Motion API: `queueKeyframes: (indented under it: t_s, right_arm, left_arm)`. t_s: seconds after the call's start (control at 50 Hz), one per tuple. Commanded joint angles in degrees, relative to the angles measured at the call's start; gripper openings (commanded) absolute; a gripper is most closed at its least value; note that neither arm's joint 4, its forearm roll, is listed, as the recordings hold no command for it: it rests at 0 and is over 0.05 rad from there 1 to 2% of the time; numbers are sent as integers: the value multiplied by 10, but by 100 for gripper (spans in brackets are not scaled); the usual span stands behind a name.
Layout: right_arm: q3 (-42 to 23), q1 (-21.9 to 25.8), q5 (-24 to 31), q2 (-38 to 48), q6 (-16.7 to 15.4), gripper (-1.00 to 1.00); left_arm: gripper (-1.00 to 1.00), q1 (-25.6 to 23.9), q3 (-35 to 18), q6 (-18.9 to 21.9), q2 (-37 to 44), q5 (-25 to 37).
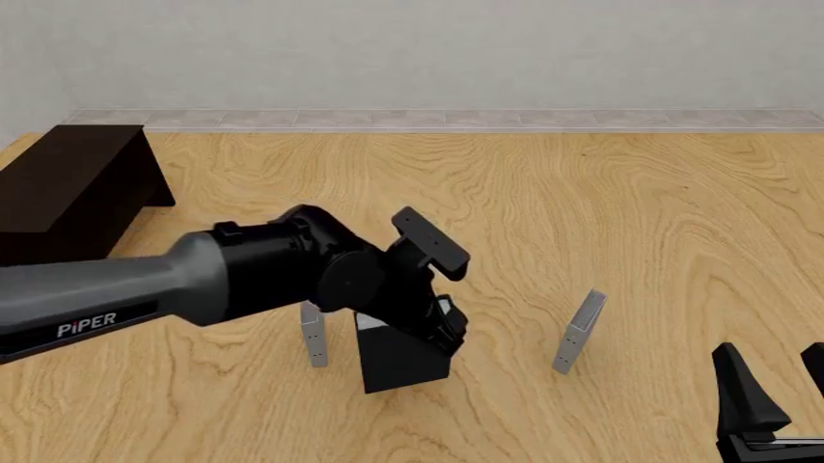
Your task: Pick up the book in the middle and place it on the cabinet shelf.
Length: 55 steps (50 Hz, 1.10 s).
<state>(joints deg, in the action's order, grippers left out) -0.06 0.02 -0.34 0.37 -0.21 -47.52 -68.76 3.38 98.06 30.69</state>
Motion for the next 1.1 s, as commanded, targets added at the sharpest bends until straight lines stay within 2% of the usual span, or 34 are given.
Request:
queueKeyframes:
  t_s: [0.02, 0.3, 0.32, 0.64, 0.8, 0.84, 1.1]
  right_arm:
    - [0, 0, 0, 0, 0, 100]
    - [0, 0, 0, 0, 0, 100]
    - [0, 0, 0, 0, 0, 100]
    - [0, 0, 0, 0, 0, 100]
    - [0, 0, 0, 0, 0, 100]
    - [0, 0, 0, 0, 0, 100]
    - [0, 0, 0, 0, 0, 100]
  left_arm:
    - [100, 0, -6, 2, 13, -1]
    - [100, 2, -10, 4, 28, -3]
    - [-100, 3, -12, 7, 30, -1]
    - [-100, 11, -56, 30, 24, 30]
    - [-100, 27, -99, 56, 19, 50]
    - [-100, 18, -95, 47, 8, 56]
    - [-100, 25, -125, 65, -12, 82]
